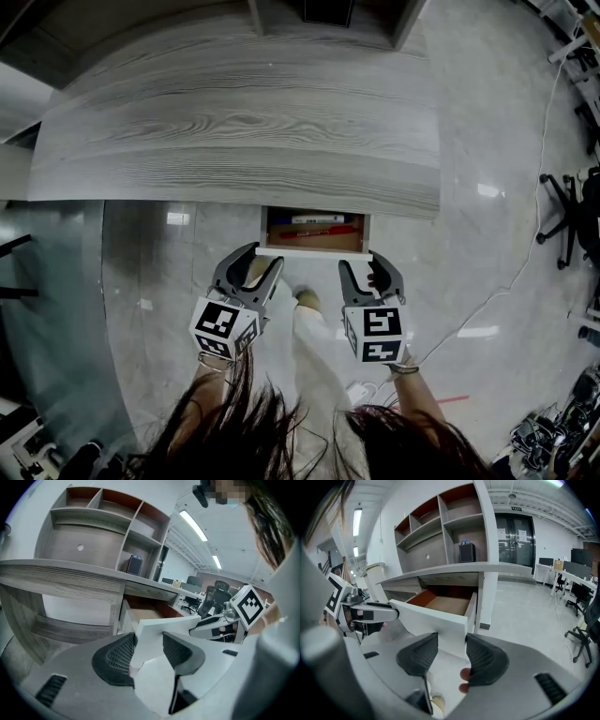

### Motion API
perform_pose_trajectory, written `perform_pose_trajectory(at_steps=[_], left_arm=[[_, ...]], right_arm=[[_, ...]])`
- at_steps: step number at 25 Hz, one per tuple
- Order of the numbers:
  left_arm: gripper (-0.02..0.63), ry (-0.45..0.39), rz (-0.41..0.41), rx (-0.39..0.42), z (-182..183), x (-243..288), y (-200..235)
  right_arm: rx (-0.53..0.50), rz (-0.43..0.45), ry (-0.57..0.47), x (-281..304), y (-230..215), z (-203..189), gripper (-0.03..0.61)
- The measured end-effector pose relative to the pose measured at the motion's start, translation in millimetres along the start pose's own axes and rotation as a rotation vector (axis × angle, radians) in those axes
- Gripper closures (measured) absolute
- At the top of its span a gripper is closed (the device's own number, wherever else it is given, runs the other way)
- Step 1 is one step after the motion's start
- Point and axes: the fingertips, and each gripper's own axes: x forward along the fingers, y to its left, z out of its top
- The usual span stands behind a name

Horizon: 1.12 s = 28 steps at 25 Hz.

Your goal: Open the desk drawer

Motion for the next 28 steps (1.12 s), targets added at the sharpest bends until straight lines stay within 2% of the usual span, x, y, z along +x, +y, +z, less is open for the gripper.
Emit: perform_pose_trajectory(at_steps=[17,28], left_arm=[[0.434,0.029,0.011,0.005,-16.6,-2.7,-3.0],[0.434,0.059,0.021,-0.022,-29.3,-0.2,-4.5]], right_arm=[[-0.010,0.001,0.017,0.3,2.3,-14.0,0.382],[-0.012,-0.010,0.041,5.4,1.1,-24.5,0.382]])
